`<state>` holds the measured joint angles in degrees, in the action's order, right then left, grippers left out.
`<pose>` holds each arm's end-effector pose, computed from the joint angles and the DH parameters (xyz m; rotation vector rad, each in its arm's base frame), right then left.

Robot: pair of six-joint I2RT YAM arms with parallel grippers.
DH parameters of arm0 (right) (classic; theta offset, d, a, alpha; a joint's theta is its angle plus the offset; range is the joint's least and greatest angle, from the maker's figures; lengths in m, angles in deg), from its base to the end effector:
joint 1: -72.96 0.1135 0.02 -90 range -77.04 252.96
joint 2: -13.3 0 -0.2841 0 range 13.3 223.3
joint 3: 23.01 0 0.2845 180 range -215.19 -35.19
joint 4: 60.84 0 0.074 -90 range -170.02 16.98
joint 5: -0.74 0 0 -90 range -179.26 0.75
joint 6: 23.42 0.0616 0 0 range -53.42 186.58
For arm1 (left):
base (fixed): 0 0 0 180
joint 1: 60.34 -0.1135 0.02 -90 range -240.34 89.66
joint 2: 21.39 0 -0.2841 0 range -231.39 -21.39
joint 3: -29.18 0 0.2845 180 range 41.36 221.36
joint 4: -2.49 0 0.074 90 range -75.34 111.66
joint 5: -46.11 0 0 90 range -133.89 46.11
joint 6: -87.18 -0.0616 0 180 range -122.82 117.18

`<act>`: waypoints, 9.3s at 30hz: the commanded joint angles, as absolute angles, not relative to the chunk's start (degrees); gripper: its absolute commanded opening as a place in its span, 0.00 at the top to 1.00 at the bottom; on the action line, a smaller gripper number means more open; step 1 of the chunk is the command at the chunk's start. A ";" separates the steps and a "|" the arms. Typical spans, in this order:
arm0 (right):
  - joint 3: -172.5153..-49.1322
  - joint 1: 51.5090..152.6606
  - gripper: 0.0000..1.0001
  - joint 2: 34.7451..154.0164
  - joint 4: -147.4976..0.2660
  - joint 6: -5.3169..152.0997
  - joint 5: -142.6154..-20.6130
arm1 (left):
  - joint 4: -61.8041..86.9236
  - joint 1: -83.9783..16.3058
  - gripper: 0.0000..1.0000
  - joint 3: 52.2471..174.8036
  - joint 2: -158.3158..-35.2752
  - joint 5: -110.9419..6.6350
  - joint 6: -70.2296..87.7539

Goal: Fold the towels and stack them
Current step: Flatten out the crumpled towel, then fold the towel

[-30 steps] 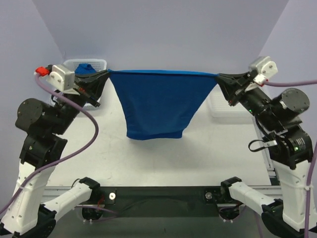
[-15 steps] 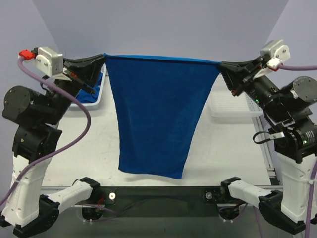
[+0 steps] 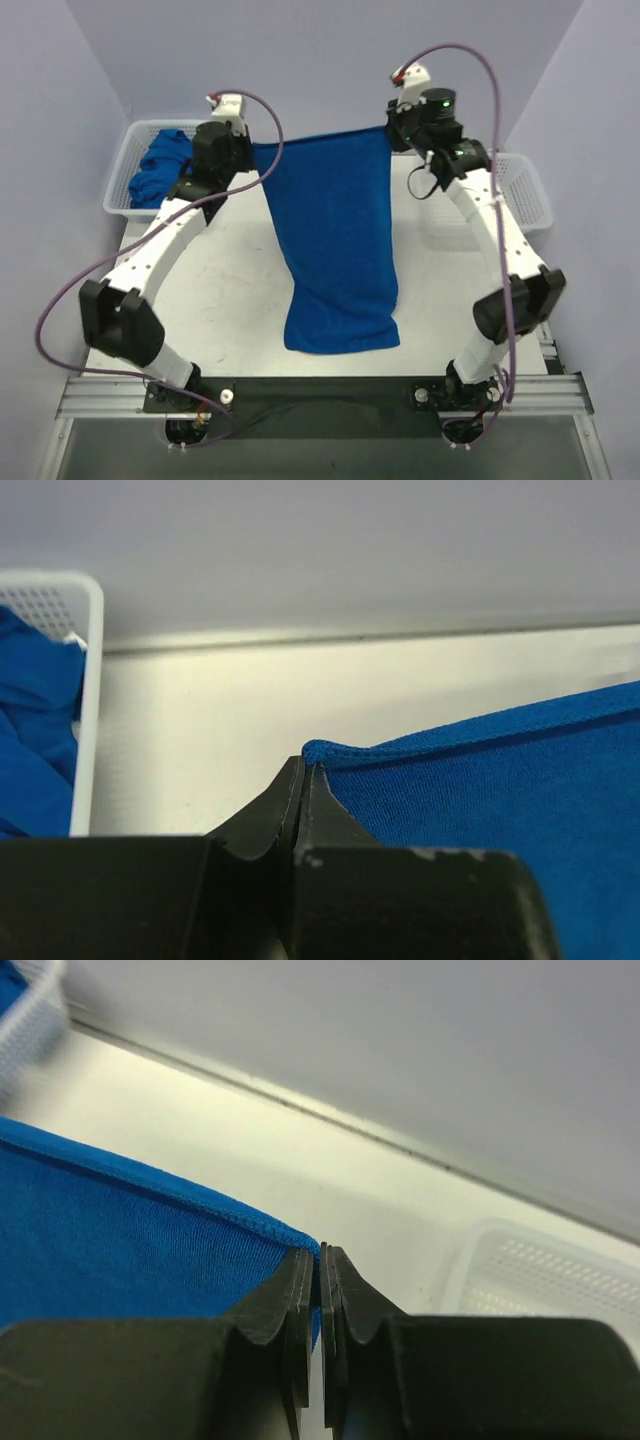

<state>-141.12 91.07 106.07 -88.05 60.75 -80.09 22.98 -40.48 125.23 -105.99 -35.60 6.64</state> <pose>0.4015 0.1416 0.5146 -0.4550 1.5452 0.2943 0.3843 -0.1294 0.4316 0.0502 1.7328 -0.2524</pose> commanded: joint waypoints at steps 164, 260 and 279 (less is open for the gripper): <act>-89.24 85.79 1.00 91.61 -94.20 91.63 -79.24 | 41.73 -32.56 1.00 94.17 -95.31 -46.26 27.15; -90.65 92.38 0.64 103.29 -92.18 86.45 -77.39 | 38.92 -24.65 0.33 92.69 -103.66 -51.01 25.93; -83.88 92.64 0.55 102.95 -89.19 85.30 -76.52 | 38.92 -22.37 0.37 88.55 -102.60 -51.18 18.89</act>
<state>-84.38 92.18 103.95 -89.47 86.04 -77.14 40.38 -22.95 87.86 -103.78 -51.12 20.82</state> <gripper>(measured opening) 0.465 0.652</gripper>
